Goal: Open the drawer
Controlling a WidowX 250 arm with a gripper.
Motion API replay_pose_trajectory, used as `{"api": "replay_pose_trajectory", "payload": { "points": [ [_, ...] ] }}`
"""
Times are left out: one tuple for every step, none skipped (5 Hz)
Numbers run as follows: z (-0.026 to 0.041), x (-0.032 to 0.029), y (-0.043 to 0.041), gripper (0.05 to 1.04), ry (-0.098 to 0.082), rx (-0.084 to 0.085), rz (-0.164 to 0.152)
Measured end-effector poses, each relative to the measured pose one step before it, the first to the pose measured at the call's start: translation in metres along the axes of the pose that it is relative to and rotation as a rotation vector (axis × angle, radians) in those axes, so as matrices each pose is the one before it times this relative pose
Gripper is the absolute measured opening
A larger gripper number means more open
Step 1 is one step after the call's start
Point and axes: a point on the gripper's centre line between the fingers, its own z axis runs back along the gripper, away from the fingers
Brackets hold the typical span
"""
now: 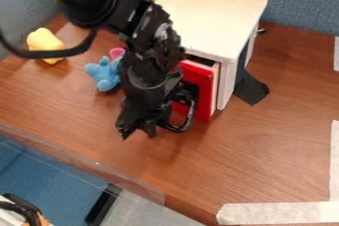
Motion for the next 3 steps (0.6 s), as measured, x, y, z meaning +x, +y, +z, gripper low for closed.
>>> {"api": "replay_pose_trajectory", "payload": {
  "points": [
    [0.00288, -0.00687, 0.01089, 0.223, 0.0069, 0.0046, -0.0043],
    [0.00239, -0.00796, 0.01073, 0.223, 0.0136, 0.0118, 0.0091],
    [0.00337, -0.00794, 0.00822, 0.223, 0.0022, -0.0015, 0.0046]
  ]
}}
